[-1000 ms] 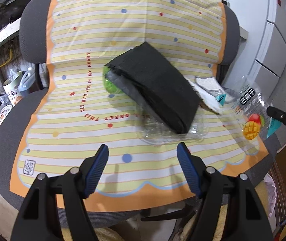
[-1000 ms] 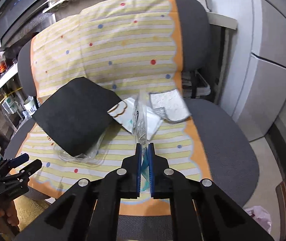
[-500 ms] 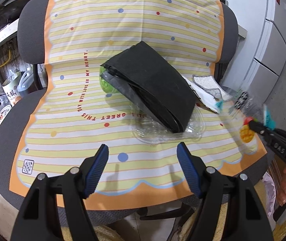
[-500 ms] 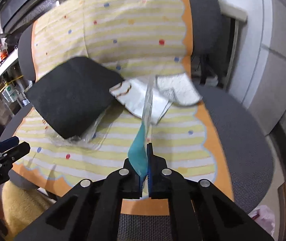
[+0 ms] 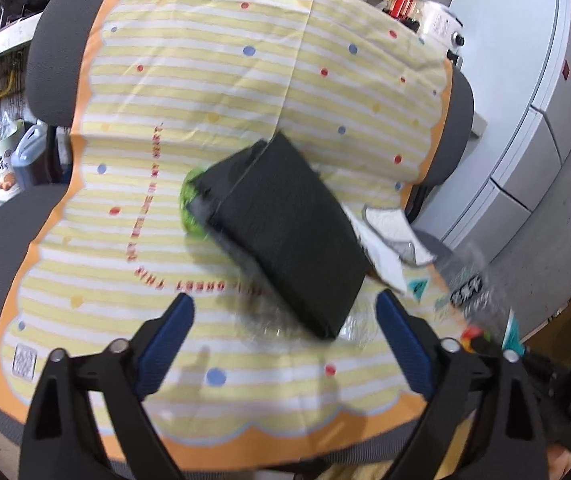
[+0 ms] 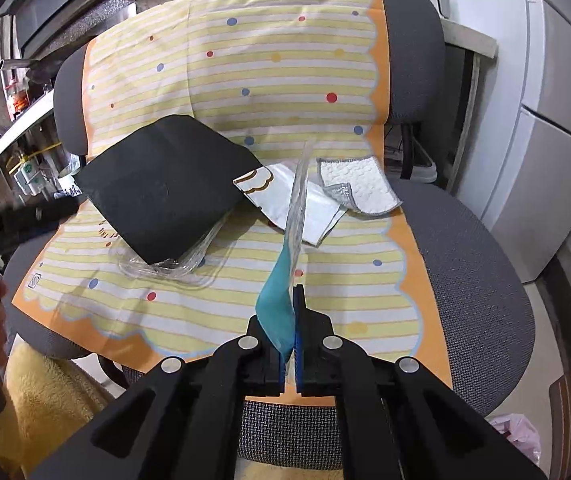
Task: Collect trash
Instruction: 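Grasp the black pouch with the left tool while the right tool holds the wrapper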
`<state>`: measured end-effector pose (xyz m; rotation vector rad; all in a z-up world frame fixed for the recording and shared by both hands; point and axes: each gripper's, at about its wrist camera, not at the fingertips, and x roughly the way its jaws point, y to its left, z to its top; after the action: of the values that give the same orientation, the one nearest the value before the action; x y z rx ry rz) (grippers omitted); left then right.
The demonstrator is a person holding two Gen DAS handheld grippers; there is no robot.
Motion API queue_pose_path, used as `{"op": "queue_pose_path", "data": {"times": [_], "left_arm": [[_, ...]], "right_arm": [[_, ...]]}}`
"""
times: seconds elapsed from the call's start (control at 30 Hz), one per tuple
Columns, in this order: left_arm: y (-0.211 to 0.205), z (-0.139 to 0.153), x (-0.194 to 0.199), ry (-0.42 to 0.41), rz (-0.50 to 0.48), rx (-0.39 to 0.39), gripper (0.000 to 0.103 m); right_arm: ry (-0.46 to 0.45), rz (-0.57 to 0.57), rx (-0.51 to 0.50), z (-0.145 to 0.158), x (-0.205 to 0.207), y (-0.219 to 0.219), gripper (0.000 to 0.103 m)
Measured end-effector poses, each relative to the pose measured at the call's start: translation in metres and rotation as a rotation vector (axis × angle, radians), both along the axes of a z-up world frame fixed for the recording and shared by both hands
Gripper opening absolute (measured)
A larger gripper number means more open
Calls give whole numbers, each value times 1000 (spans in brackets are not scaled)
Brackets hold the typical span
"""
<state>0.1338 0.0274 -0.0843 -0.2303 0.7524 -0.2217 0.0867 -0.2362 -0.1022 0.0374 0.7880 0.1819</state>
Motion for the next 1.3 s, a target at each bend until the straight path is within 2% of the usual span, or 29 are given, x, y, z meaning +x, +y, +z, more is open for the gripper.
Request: {"op": "queue_pose_path", "data": {"times": [0.1, 0.27, 0.5, 0.6, 0.67, 0.7, 0.8, 0.83, 0.87, 0.9, 0.97, 1.07, 1.2, 1.3], "left_arm": [[4, -6, 20, 7, 2, -17, 92], [31, -26, 54, 68, 30, -172, 91], [42, -49, 75, 104, -3, -256, 85], [39, -51, 83, 87, -36, -274, 74], [37, -51, 87, 83, -59, -286, 56], [35, -51, 88, 81, -68, -288, 54], [31, -47, 85, 66, -93, -287, 43], [30, -45, 84, 63, -98, -283, 36], [28, -41, 83, 53, -105, -280, 24], [26, -37, 82, 44, -115, -278, 22], [23, -27, 77, 10, -125, -260, 9], [15, -5, 63, -78, -120, -199, 2], [8, 29, 35, -211, -85, -108, 2], [4, 50, 14, -262, -52, -34, 2]], "right_arm": [[10, 13, 0, -4, 4, 2, 4], [11, 31, -3, -7, 8, 6, 4], [23, 43, -9, -13, 17, 10, 4], [32, 49, -16, -16, 21, 13, 4], [32, 51, -21, -16, 21, 14, 4], [32, 52, -24, -16, 21, 14, 4], [31, 58, -25, -15, 20, 15, 5], [30, 60, -26, -14, 20, 16, 5], [29, 62, -27, -14, 19, 17, 5], [26, 65, -27, -13, 17, 18, 5], [15, 72, -29, -10, 14, 20, 5], [-12, 81, -33, -2, 7, 20, 4], [-36, 82, -28, 7, -2, 17, 4], [-48, 73, -12, 14, -8, 14, 4]]}}
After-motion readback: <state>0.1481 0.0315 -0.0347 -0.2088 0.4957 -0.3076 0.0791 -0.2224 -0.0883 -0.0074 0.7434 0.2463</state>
